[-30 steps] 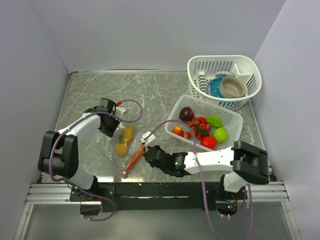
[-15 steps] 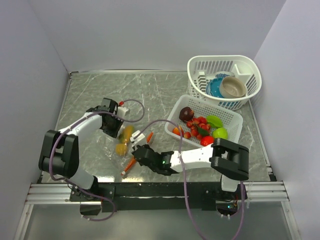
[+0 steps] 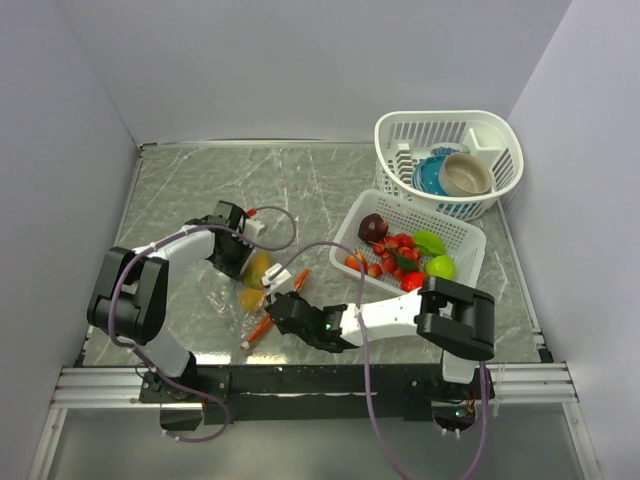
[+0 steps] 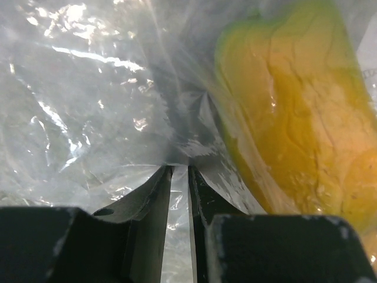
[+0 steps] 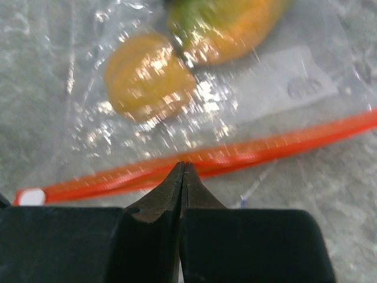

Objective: Open the zip-top bag and remove the fake food

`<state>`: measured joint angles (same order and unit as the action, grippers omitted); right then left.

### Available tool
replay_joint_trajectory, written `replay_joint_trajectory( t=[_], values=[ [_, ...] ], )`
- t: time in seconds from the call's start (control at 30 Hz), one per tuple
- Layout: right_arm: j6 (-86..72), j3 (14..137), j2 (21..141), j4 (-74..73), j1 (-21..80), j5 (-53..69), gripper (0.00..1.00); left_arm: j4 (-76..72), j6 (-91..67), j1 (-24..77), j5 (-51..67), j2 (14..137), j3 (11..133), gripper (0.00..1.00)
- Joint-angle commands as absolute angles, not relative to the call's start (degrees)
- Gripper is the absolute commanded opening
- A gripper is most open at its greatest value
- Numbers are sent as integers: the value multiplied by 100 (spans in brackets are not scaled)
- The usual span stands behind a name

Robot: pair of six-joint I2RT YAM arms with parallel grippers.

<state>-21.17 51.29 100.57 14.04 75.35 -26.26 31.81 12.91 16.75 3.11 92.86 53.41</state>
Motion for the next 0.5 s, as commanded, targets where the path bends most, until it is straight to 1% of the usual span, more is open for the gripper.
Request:
replay_joint_trajectory(
  t=[0.0,0.1,0.17,0.47],
  values=[
    [-2276,4729,9607,1740,7515,-2672,0,2892,1441,1705,44,9439,5116,24],
    [-2303,4413,9501,2003,7515,-2593,0,2769,1529,1714,18,9518,4949,23],
    [-2320,4307,9510,2127,7523,-2619,0,2690,1608,1723,-219,9510,4878,22],
    [-2206,4605,9817,2294,7479,-2777,0,2733,1670,1731,-343,9413,4834,22]
  ],
)
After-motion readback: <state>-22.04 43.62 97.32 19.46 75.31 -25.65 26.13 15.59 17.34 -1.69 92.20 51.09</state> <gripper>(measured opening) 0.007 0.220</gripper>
